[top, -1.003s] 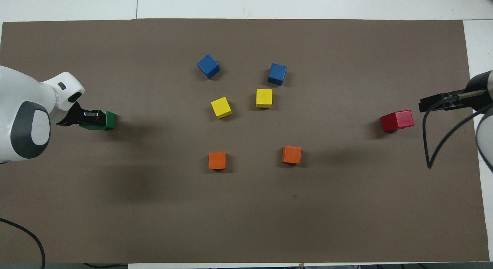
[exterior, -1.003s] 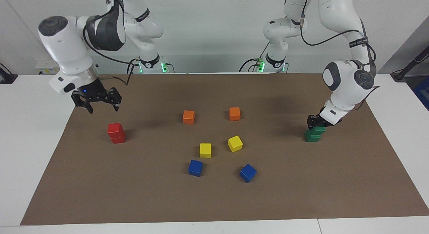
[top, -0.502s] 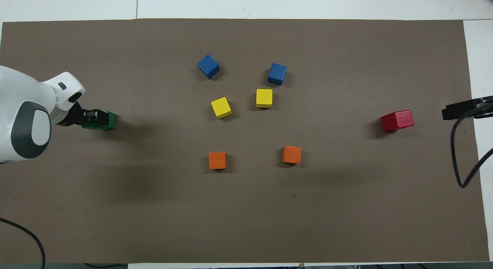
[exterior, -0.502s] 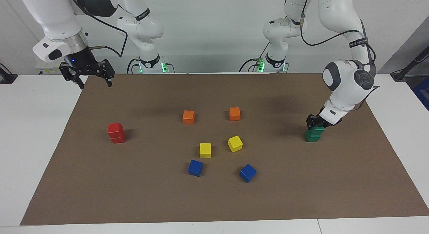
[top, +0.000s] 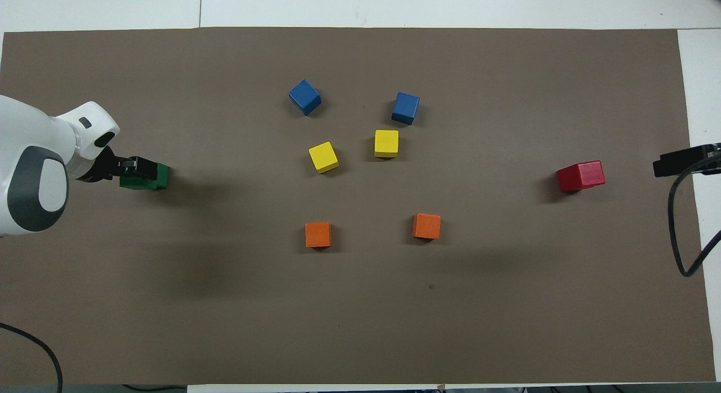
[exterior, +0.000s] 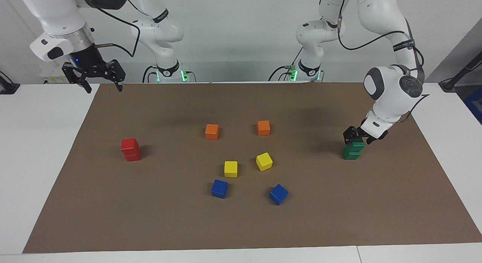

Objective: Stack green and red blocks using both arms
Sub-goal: 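Open the left gripper and withdraw it from the green stack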

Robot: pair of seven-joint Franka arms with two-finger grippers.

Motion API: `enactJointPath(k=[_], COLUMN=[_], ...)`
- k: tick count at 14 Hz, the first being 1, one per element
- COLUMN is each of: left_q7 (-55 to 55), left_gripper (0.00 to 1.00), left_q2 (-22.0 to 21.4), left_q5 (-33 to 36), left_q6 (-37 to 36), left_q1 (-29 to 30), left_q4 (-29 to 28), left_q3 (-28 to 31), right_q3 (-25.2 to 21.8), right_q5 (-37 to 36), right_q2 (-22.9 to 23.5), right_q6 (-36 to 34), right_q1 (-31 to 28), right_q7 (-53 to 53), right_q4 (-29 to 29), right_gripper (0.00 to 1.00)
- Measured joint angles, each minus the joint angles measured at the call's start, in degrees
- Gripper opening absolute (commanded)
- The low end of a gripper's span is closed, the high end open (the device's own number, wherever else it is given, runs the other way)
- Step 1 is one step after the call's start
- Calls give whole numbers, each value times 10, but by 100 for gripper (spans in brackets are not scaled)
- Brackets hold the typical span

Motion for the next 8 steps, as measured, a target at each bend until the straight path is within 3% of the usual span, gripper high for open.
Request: enactJointPath(k=[8], left_q7=[0], left_gripper=[100], left_q2=[-27], left_q5=[0], left_q6=[-116], left_q1=[0], left_q4=[77], left_q3=[-2], right_q3=[-2], right_q5=[0], right_q2=[6], right_q6=[-31], right_q1=[0], right_q7=[0], right_q4=[18], right_gripper=[100])
